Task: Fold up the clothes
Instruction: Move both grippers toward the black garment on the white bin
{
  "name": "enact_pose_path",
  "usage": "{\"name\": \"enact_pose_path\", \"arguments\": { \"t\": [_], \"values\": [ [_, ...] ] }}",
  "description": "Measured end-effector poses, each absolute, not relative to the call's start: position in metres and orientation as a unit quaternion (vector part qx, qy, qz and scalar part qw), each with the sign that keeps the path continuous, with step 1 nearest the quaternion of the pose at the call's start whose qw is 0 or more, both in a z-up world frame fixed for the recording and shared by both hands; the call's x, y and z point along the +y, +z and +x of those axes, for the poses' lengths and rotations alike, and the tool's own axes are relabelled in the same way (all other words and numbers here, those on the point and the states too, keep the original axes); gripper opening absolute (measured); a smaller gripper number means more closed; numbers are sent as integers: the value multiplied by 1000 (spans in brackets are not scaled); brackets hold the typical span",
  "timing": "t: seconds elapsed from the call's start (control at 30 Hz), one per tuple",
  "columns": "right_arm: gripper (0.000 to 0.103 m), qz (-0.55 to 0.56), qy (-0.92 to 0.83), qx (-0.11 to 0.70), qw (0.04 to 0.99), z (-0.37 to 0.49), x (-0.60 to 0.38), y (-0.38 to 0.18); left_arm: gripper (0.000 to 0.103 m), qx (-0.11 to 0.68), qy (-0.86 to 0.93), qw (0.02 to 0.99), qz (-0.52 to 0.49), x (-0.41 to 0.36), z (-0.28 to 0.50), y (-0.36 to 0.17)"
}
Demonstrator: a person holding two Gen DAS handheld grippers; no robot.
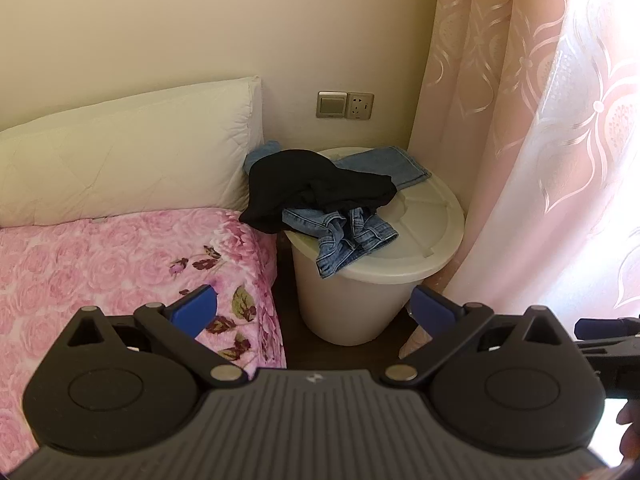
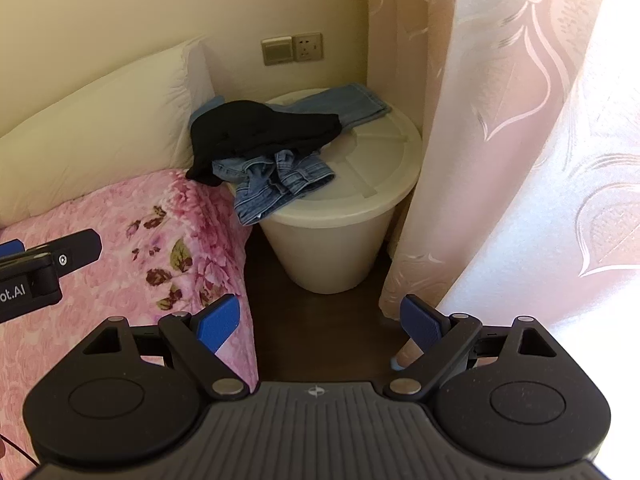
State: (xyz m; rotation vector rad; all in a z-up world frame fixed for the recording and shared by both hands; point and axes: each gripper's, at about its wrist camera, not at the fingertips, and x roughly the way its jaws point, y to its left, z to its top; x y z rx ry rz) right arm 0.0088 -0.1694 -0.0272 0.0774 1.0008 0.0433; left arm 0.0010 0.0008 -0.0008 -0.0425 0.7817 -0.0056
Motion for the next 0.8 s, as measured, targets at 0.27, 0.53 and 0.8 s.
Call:
{"name": "enact_pose_path", "arguments": {
  "t": [0.27,0.53,0.8],
  "values": [
    [90,41,24,479,876,12,-175,-30,102,378,-3,926,-21,9,2,-7],
    [90,34,29,477,878,20,-165,-29,102,377,-9,925,-33,32,3,-14],
    [90,26,35,474,879,25,-157,-27,102,379,-2,925,-37,39,5,-14]
  ]
}}
